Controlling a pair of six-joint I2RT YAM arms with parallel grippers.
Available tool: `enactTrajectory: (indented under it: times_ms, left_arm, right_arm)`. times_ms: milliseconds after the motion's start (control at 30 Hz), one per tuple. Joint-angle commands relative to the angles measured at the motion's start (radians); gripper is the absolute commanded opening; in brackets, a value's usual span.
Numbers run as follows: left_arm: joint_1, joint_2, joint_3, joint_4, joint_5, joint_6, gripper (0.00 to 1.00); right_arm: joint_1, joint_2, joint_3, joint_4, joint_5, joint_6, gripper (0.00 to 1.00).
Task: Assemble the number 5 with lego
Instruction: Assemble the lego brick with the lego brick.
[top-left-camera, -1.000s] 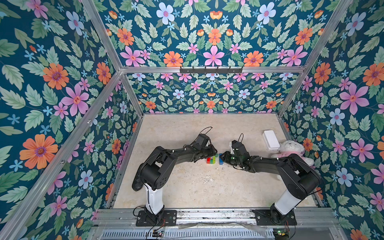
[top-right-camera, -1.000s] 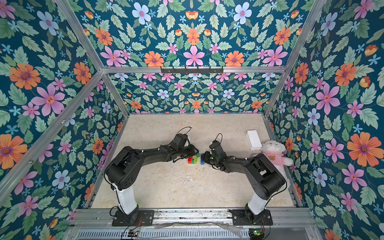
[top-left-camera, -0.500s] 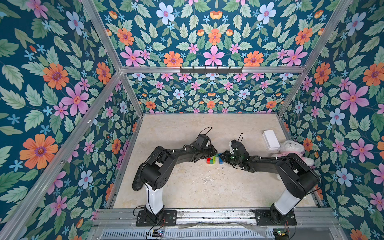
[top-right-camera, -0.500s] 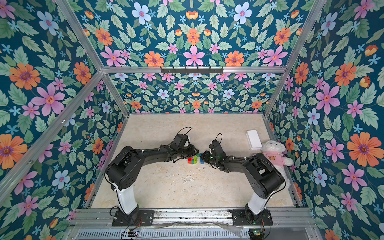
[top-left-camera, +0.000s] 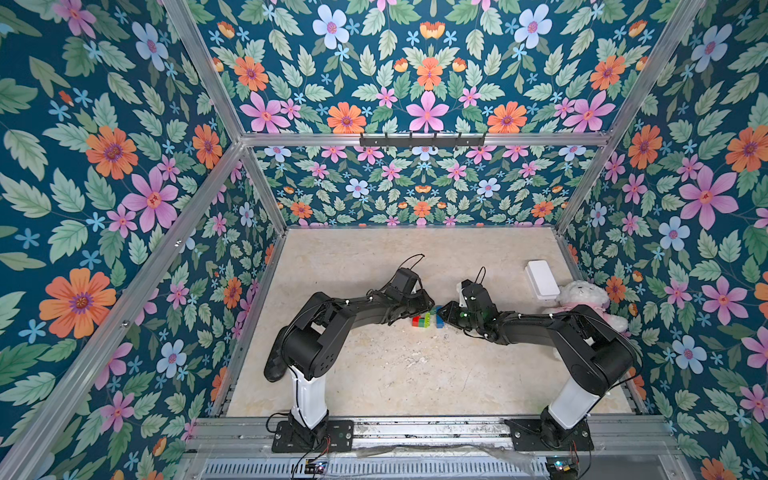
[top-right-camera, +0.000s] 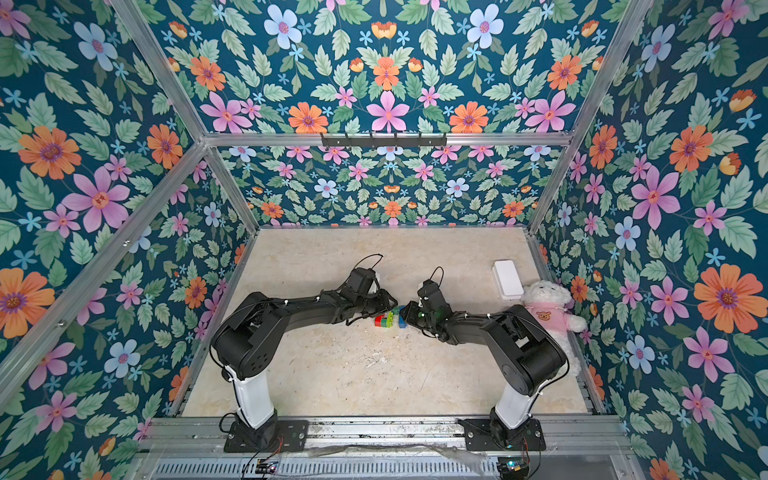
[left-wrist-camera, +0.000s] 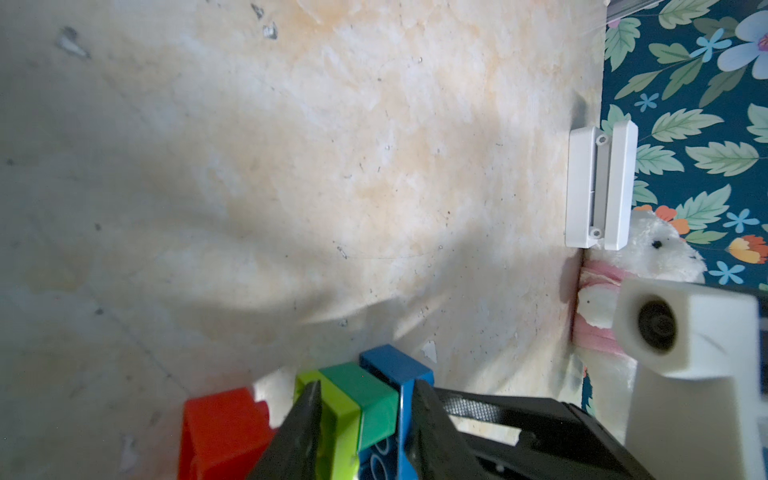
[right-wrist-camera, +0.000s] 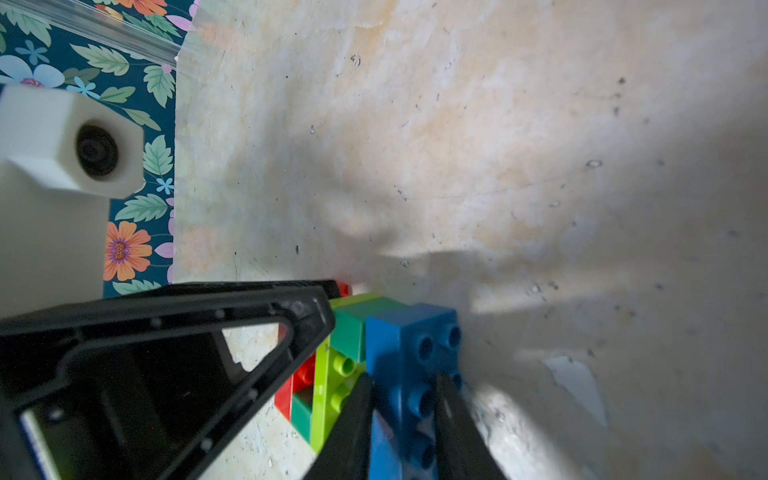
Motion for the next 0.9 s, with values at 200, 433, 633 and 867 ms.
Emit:
enactTrajectory:
  times_ms: [200,433,633,867]
  left_arm:
    - [-0.002,0.009,-0.002,0.009,0.009,-0.007,0.38]
    - [0.0,0.005,-0.005,0.006,0.005,-0.006,0.38]
    - [0.0,0.005,-0.007,0.006,0.004,-0.006,0.38]
    - [0.0,0.005,-0.006,0.009,0.006,-0.006,0.38]
  right_arm:
    - [0.002,0.011,-0.005,0.034,-0.02,0.04,0.27]
    - [-0.008,0.008,-0.041,0.065,-0.032,0.065,0.26]
    - [-0.008,-0.003,-0.054,0.065,-0.035,0.064,0.26]
    - [-0.009,-0.014,-0.074,0.075,-0.033,0.063,0.26]
